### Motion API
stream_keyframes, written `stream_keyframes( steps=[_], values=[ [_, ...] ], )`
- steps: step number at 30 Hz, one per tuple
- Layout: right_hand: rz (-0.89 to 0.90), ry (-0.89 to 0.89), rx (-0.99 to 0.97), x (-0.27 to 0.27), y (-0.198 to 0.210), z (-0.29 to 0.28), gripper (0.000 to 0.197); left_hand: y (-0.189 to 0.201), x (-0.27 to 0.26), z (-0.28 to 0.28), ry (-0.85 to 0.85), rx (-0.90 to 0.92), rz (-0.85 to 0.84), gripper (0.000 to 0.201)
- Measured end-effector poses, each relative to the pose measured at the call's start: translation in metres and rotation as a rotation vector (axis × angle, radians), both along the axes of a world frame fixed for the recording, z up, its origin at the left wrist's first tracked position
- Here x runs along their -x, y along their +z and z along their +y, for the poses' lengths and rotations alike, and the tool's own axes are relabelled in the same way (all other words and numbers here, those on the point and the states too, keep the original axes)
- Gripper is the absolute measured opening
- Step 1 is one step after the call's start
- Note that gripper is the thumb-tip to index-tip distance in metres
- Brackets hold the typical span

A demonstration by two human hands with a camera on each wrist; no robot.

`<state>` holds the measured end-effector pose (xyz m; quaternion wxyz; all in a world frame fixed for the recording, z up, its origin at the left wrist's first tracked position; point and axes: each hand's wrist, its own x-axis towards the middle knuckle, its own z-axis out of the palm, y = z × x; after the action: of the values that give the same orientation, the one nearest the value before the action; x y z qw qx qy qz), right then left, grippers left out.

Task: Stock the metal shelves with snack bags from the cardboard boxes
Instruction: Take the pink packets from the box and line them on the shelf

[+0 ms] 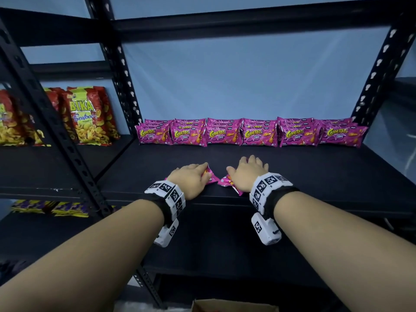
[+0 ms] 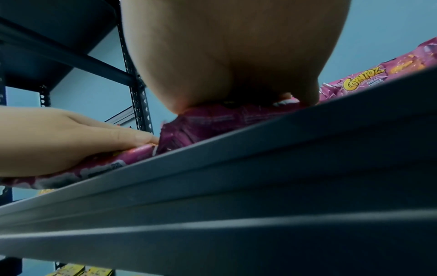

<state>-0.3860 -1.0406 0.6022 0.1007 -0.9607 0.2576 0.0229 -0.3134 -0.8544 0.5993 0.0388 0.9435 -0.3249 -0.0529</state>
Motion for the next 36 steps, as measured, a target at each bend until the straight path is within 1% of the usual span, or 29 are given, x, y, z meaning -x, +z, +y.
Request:
stream_keyframes(
  steps=[4,7,13,15,17,19,21,22,24,27,30,31,34,36],
  values=[
    [-0.023,0.099,-0.027,0.008,-0.005,-0.008,0.08,-0.006,0.001,0.0,0.009,0.016,-0.056,0.062],
    [-0.015,0.194,-0.021,0.011,-0.006,-0.016,0.078,-0.005,0.003,0.0,0.003,-0.005,-0.058,0.062],
    [0.127,0.485,0.011,0.02,0.014,-0.038,0.073,0.004,-0.002,0.0,-0.033,-0.072,-0.005,0.063],
    [0.144,0.527,0.001,0.024,0.021,-0.045,0.078,0.009,-0.005,0.002,-0.058,-0.086,0.039,0.065],
    [0.104,0.529,-0.028,0.028,0.03,-0.047,0.089,0.017,-0.01,0.007,-0.067,-0.083,0.058,0.07],
    [0.053,0.484,-0.039,0.03,0.038,-0.049,0.099,0.029,-0.015,0.012,-0.081,-0.072,0.05,0.076],
    [0.038,0.42,0.05,0.03,0.047,-0.049,0.102,0.044,-0.02,0.017,-0.106,-0.074,0.056,0.079],
    [0.048,0.392,0.12,0.03,0.052,-0.048,0.098,0.05,-0.021,0.02,-0.115,-0.091,0.066,0.078],
    [0.083,0.347,0.185,0.028,0.056,-0.045,0.081,0.06,-0.024,0.026,-0.119,-0.142,0.079,0.077],
    [0.169,0.294,0.15,0.026,0.061,-0.038,0.069,0.062,-0.027,0.03,-0.112,-0.205,0.096,0.074],
    [0.18,0.348,0.086,0.022,0.062,-0.04,0.062,0.063,-0.029,0.028,-0.125,-0.213,0.12,0.076],
    [0.186,0.389,0.034,0.022,0.063,-0.042,0.066,0.063,-0.03,0.027,-0.132,-0.204,0.126,0.077],
    [0.226,0.461,-0.127,0.024,0.067,-0.046,0.091,0.064,-0.032,0.024,-0.143,-0.185,0.146,0.081],
    [0.224,0.466,-0.129,0.023,0.068,-0.048,0.1,0.065,-0.033,0.021,-0.14,-0.177,0.174,0.086]
  ],
)
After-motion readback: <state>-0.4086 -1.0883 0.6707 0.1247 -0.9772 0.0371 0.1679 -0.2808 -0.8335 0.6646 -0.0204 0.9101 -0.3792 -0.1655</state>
